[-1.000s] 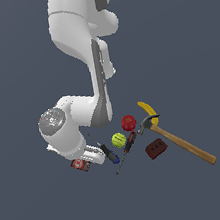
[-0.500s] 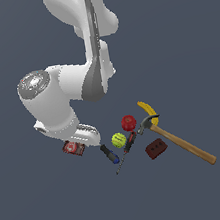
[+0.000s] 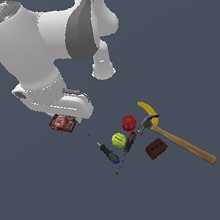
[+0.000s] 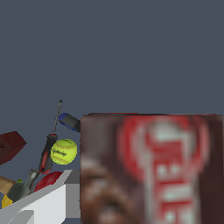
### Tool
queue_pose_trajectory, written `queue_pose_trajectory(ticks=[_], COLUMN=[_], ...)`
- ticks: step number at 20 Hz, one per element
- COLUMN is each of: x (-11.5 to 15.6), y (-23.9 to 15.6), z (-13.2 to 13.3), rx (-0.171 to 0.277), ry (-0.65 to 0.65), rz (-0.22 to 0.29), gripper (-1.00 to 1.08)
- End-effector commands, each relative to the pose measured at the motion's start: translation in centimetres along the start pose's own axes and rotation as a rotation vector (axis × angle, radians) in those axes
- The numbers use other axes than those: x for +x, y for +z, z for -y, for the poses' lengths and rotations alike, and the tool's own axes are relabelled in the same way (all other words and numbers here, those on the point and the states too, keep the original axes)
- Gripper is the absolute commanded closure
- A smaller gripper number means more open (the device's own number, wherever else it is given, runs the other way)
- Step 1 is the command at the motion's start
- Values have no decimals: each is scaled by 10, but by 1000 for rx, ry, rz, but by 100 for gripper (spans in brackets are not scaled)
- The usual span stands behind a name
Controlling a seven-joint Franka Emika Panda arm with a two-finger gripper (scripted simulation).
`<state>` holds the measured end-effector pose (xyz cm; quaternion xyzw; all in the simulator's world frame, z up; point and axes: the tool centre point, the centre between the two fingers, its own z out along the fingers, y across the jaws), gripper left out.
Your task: Pick up a designated object from a clutter of objects.
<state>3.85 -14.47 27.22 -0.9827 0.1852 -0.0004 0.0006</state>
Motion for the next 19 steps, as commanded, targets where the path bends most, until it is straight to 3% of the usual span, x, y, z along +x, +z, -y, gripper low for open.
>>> queue_pose_trajectory(ticks=[1,10,19], x=[-8,-26,-30], y=[-26,-95,-117], z=[-3,-11,-13], rx=[-1,-1,-1], ry=[0,0,-1], rz=[1,1,1], gripper=[108,108,108])
